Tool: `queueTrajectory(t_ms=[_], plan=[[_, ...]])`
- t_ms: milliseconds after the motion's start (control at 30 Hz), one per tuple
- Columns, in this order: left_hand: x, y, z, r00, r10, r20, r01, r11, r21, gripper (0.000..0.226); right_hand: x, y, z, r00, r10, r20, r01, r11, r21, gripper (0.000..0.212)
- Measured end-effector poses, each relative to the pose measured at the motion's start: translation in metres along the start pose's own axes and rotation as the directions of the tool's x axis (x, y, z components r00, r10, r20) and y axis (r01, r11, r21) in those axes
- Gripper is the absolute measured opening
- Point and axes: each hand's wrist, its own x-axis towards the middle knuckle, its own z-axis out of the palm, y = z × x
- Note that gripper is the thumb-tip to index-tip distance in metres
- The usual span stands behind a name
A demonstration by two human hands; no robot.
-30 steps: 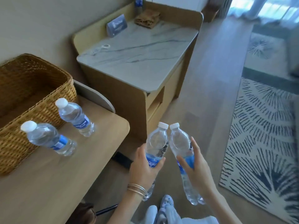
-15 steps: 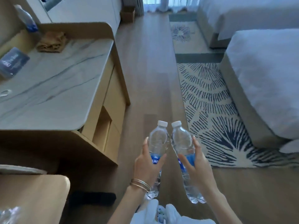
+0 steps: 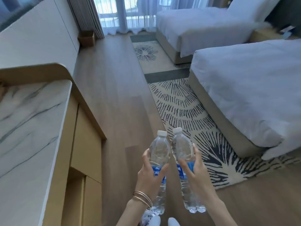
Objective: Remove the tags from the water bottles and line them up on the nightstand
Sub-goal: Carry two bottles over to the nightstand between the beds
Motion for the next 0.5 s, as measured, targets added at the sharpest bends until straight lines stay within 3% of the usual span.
queueTrajectory(t_ms=[167,500], plan=[[0.068,0.007,-0.004,0.998,0.038,0.047,-0.039,0.999,0.013,0.072,0.052,-0.009,0.005,0.998,0.011,-0.067,-0.010,1.000,0.011,0.085],[0.211,0.031,0.025,0.995,-0.015,0.099,0.004,0.994,0.114,0.098,0.192,-0.012,-0.008,0.995,0.065,-0.070,-0.064,0.998,0.017,0.097]])
